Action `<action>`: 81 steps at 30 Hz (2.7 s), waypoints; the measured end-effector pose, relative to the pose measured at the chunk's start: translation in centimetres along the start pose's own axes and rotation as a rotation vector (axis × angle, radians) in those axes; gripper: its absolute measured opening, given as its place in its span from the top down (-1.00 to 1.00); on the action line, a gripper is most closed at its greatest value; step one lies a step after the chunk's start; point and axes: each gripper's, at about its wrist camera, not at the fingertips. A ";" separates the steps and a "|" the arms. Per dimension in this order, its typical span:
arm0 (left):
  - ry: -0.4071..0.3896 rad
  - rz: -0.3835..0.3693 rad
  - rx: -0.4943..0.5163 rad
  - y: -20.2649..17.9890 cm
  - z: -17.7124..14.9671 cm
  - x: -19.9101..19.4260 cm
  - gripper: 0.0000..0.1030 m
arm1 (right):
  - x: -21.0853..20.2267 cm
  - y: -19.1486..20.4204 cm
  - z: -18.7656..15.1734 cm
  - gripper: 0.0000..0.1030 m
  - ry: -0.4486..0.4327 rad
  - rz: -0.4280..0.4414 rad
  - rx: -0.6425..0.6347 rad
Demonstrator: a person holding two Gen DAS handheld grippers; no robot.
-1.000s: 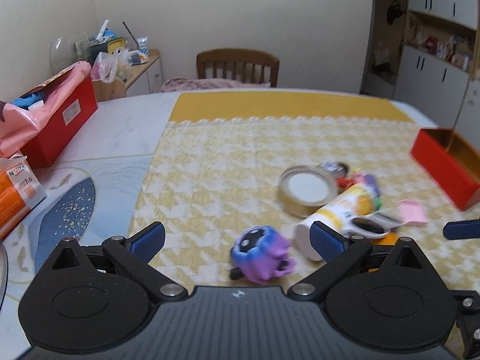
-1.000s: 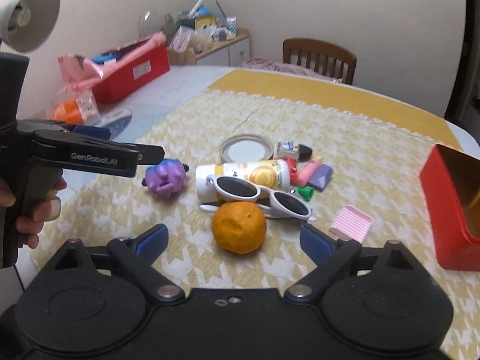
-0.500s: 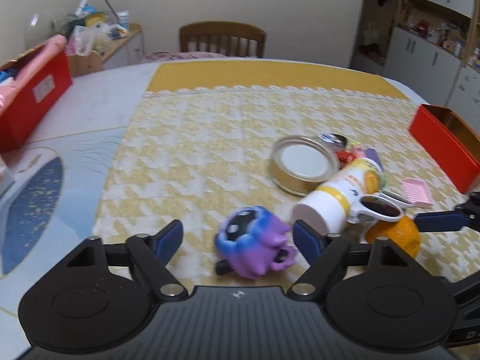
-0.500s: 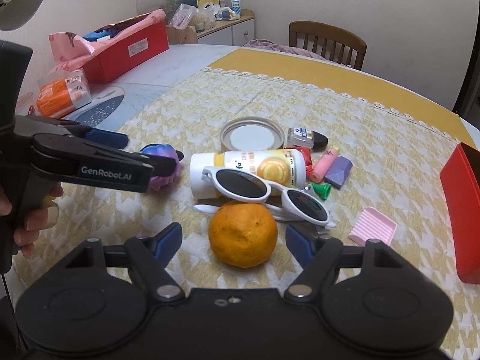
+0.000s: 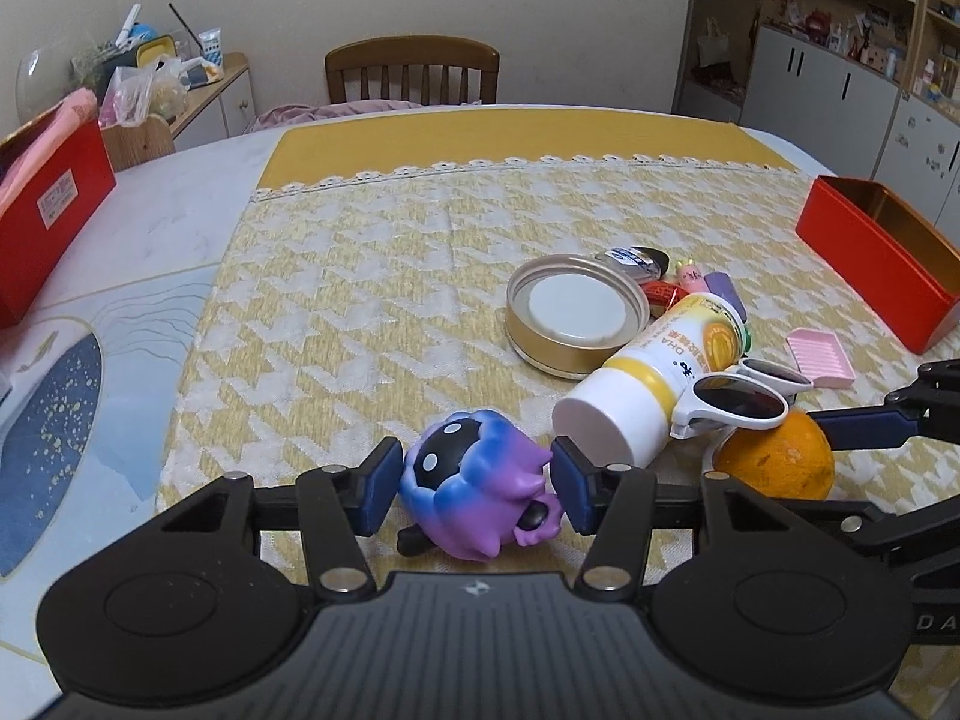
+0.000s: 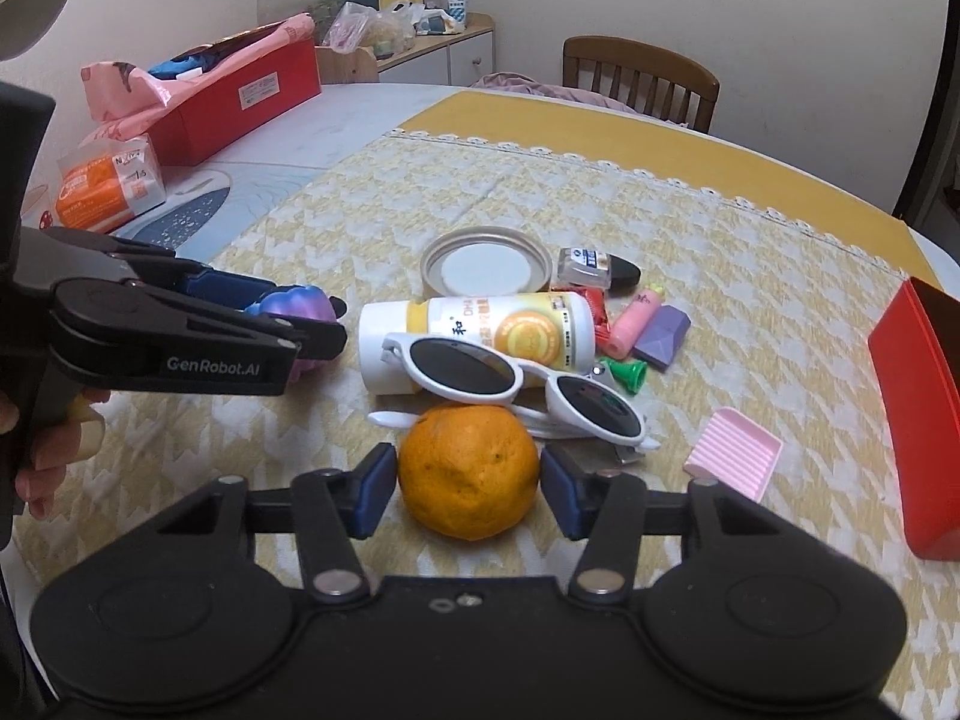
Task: Organize rigid objects
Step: 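Grasp the orange with the right tool while the left tool grasps the purple plush figure, then carry the orange into the red tin with the right tool while the left tool carries the plush figure in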
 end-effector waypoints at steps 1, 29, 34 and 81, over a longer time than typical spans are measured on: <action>0.000 0.003 0.002 0.0 -0.1 -0.1 -0.03 | -0.1 -0.1 -0.1 0.01 0.002 0.001 0.005; -0.057 -0.046 0.039 -5.5 3.5 -6.4 0.00 | -10.3 -12.6 -0.7 0.02 -0.066 -0.072 0.191; -0.082 -0.096 0.085 -9.8 5.6 -6.2 0.00 | -11.7 -16.6 -0.1 0.02 -0.093 -0.098 0.215; 0.168 -0.176 0.193 -36.0 19.9 18.7 0.00 | -1.0 -35.9 -0.2 0.03 0.015 -0.158 -0.092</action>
Point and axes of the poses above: each gripper's, at about its wrist camera, not at the fingertips, and x roughly the way its jaws point, y to its left, z to its top, and after that the axes turned 5 degrees about -z, right-handed
